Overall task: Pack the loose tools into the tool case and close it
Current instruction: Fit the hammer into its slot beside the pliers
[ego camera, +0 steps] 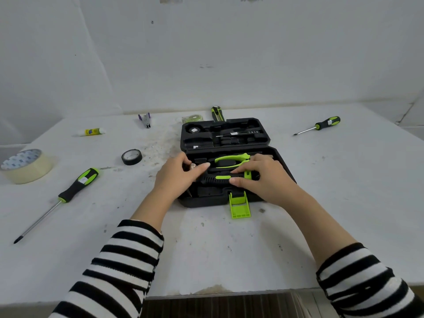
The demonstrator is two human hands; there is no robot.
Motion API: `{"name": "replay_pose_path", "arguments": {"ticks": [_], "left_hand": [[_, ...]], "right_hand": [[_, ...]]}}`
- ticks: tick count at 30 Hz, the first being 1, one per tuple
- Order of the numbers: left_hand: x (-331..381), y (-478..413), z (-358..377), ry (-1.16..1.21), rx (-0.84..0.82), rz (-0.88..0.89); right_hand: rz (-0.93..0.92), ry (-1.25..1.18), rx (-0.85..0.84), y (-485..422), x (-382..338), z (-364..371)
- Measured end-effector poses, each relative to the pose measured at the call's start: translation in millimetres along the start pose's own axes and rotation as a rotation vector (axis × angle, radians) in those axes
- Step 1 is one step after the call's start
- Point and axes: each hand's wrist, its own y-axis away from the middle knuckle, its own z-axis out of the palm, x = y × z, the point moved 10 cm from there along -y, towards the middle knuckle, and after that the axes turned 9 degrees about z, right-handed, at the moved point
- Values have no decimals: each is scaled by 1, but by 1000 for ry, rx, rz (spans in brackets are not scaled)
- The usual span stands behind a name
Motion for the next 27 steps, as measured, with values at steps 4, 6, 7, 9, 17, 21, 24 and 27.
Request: {"name": "replay_pose_path", "arguments": {"ticks": [4,6,7,9,17,21,24,27], "left_hand": [[8,4,9,-145,-42,-58],[4,4,10,-108,-65,-94],[2,2,11,-95,-79,-113],[2,-1,13,-88,-103,-131],[11,-15,18,-192,-249,-172],[16,-16,22,-241,-328,-152],[19,-18,22,-266,-348,-140],[22,-18,24,-272,-370,-113]], "right_hand": [[-10,12,20,-1,0,-1],[2,32,34,-2,1,-1],[11,32,36,-3,2,-1],[59,11,2,-5,4,1],[207,-74,-191,-16,2,5],[241,-116,-196,-19,10,4],[231,-214,-191,-18,14,4],[169,-262,-238,-17,15,5]]}}
